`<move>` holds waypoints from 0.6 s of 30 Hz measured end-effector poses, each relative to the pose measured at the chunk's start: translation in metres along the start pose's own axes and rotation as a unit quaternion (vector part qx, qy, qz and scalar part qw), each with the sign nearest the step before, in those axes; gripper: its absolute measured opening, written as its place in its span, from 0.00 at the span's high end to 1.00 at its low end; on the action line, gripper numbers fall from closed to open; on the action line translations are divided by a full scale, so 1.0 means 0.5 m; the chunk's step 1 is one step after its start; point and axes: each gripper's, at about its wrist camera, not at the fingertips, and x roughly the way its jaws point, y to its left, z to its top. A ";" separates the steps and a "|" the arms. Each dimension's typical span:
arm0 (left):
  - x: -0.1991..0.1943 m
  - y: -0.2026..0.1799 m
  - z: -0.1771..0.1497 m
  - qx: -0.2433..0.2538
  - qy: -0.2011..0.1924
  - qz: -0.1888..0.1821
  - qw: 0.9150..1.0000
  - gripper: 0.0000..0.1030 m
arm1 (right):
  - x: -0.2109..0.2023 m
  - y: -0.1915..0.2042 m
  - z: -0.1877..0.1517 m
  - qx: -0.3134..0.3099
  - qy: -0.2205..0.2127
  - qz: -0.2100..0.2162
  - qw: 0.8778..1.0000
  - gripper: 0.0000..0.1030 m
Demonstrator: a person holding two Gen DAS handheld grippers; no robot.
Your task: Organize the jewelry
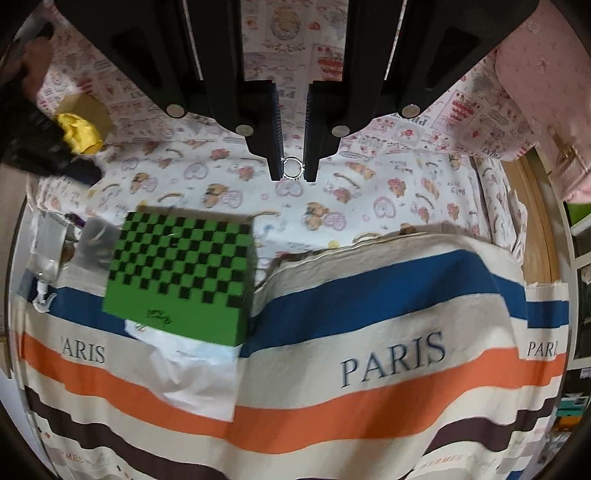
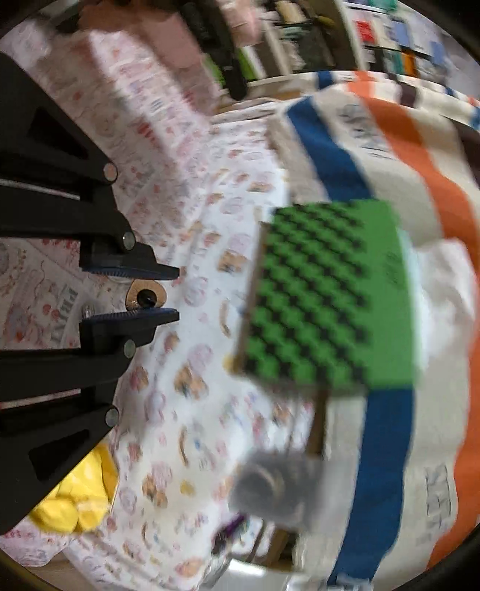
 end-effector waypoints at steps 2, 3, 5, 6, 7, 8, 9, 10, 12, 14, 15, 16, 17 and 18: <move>-0.011 -0.017 0.023 -0.005 0.011 -0.019 1.000 0.91 | -0.057 -0.013 0.013 -0.015 -0.026 -0.026 0.999 0.86; -0.018 -0.027 0.036 -0.004 0.012 -0.026 1.000 0.91 | -0.080 -0.022 0.017 -0.015 -0.036 -0.036 0.999 0.86; -0.040 -0.058 0.061 0.007 0.005 -0.040 0.999 0.91 | -0.128 -0.054 0.020 0.005 -0.053 -0.048 0.997 0.86; -0.050 -0.072 0.072 0.011 0.002 -0.046 0.999 0.91 | -0.142 -0.068 0.018 0.015 -0.055 -0.057 0.997 0.86; -0.056 -0.087 0.082 0.016 0.002 -0.056 0.998 0.91 | -0.153 -0.085 0.014 0.026 -0.056 -0.073 0.995 0.86; -0.060 -0.099 0.090 0.018 0.003 -0.066 0.998 0.91 | -0.159 -0.103 0.008 0.036 -0.055 -0.094 0.993 0.86; -0.061 -0.110 0.097 0.015 0.006 -0.075 0.997 0.91 | -0.161 -0.118 0.004 0.045 -0.054 -0.107 0.992 0.86; -0.061 -0.119 0.103 0.011 0.011 -0.083 0.996 0.91 | -0.164 -0.141 -0.003 0.062 -0.051 -0.114 0.990 0.86; -0.058 -0.134 0.111 0.008 0.022 -0.101 0.995 0.91 | -0.169 -0.171 -0.011 0.086 -0.050 -0.117 0.988 0.86; -0.048 -0.151 0.118 0.013 0.033 -0.110 0.993 0.91 | -0.175 -0.201 -0.016 0.102 -0.053 -0.129 0.985 0.87; -0.039 -0.159 0.122 0.014 0.043 -0.116 0.992 0.91 | -0.176 -0.209 -0.018 0.105 -0.055 -0.130 0.984 0.87; -0.029 -0.167 0.122 0.012 0.054 -0.124 0.991 0.91 | -0.177 -0.224 -0.019 0.111 -0.056 -0.129 0.984 0.87; -0.016 -0.176 0.123 0.008 0.066 -0.134 0.989 0.91 | -0.180 -0.234 -0.021 0.116 -0.058 -0.131 0.983 0.87; -0.004 -0.187 0.124 0.005 0.078 -0.144 0.986 0.91 | -0.179 -0.239 -0.022 0.121 -0.059 -0.131 0.982 0.87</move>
